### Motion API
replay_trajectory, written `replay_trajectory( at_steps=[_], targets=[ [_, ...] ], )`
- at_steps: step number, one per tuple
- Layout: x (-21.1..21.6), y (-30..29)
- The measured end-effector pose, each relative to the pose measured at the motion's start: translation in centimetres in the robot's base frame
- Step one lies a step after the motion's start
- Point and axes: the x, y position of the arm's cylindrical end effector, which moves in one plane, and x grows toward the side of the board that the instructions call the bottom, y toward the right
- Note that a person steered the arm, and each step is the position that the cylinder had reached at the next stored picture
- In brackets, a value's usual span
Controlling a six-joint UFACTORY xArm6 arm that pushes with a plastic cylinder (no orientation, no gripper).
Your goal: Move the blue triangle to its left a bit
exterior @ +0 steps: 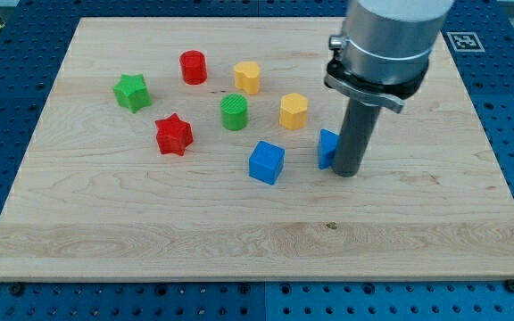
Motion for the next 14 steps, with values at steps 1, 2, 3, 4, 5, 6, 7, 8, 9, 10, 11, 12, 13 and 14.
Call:
replay_trajectory(
  at_steps=[1, 2, 3, 4, 5, 6, 7, 8, 9, 10, 11, 12, 13, 14],
  targets=[
    [-0.5, -1.3],
    [-0.5, -0.2],
    [0.5, 5.7],
    [1.2, 10.1],
    [1.2, 10.1],
    [1.2, 10.1],
    [1.9, 10.2],
    [2.0, 6.1],
    [2.1, -1.0],
    [2.1, -6.8],
    [2.1, -7.1],
    [2.1, -7.1],
    [1.9, -6.8],
    [1.1, -6.7]
  ],
)
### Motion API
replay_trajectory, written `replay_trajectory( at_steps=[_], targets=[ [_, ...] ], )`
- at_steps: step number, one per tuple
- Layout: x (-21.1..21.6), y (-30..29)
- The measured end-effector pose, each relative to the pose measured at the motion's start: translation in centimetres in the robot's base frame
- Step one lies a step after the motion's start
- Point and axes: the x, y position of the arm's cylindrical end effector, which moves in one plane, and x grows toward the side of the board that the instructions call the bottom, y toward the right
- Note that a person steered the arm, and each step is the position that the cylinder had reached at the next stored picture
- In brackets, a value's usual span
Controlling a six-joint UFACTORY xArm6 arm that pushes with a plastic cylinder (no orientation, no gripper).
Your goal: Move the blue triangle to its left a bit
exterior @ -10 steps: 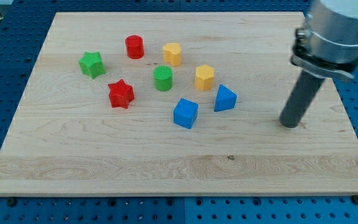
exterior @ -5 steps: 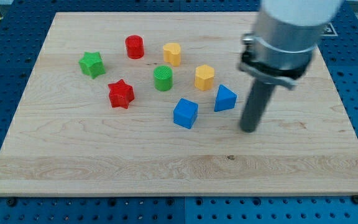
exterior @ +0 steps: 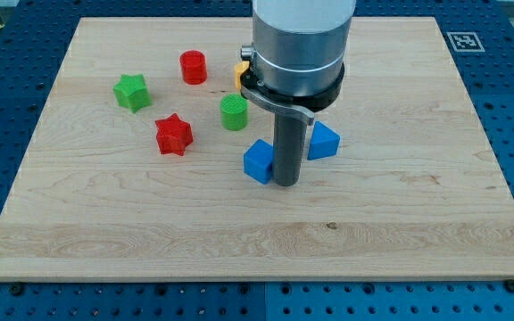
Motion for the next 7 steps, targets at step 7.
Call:
replay_trajectory(
  at_steps=[7],
  targets=[
    [-1.5, -1.6]
  ],
)
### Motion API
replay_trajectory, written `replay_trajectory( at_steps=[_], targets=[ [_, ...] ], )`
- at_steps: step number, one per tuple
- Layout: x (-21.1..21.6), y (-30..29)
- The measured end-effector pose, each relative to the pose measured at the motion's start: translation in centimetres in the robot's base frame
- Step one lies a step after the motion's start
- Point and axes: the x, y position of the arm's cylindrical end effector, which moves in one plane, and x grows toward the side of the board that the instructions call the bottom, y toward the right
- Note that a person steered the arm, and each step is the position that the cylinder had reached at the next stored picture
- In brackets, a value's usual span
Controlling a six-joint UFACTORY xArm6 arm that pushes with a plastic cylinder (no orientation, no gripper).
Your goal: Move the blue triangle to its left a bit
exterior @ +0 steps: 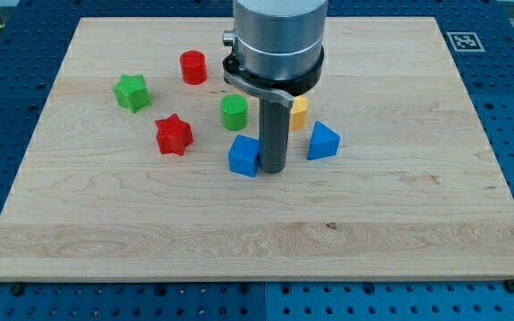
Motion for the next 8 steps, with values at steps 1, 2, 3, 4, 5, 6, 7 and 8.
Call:
replay_trajectory(
  at_steps=[1, 2, 3, 4, 5, 6, 7, 8],
  targets=[
    [0.0, 0.0],
    [0.0, 0.0],
    [0.4, 1.2],
    [2.0, 8.0],
    [2.4, 15.3],
    [-1.0, 17.1],
    [-3.9, 16.3],
    [-4.1, 15.6]
  ],
)
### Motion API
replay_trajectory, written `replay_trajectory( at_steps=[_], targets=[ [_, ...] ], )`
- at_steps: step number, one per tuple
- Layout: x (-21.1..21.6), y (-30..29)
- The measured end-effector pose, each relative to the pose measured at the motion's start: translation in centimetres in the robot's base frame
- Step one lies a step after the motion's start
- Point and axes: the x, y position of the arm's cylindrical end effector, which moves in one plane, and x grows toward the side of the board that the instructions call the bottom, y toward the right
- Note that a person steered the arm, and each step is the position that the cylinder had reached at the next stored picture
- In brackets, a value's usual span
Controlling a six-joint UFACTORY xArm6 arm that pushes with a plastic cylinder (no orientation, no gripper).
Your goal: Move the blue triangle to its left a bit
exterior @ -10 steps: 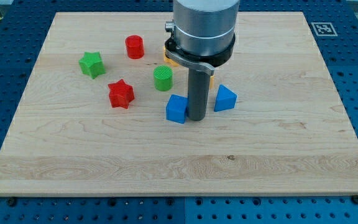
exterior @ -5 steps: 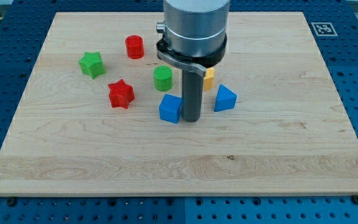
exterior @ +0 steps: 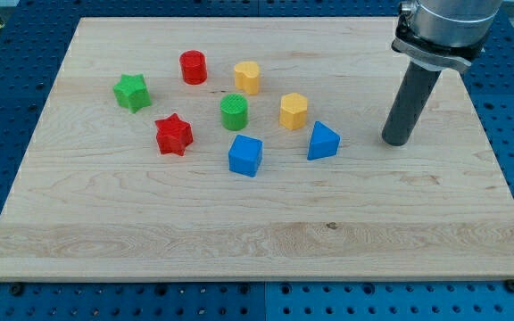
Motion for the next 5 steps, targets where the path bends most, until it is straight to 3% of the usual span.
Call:
replay_trajectory(
  at_steps=[2, 5],
  targets=[
    [0.0, -5.6],
    [0.0, -7.1]
  ],
)
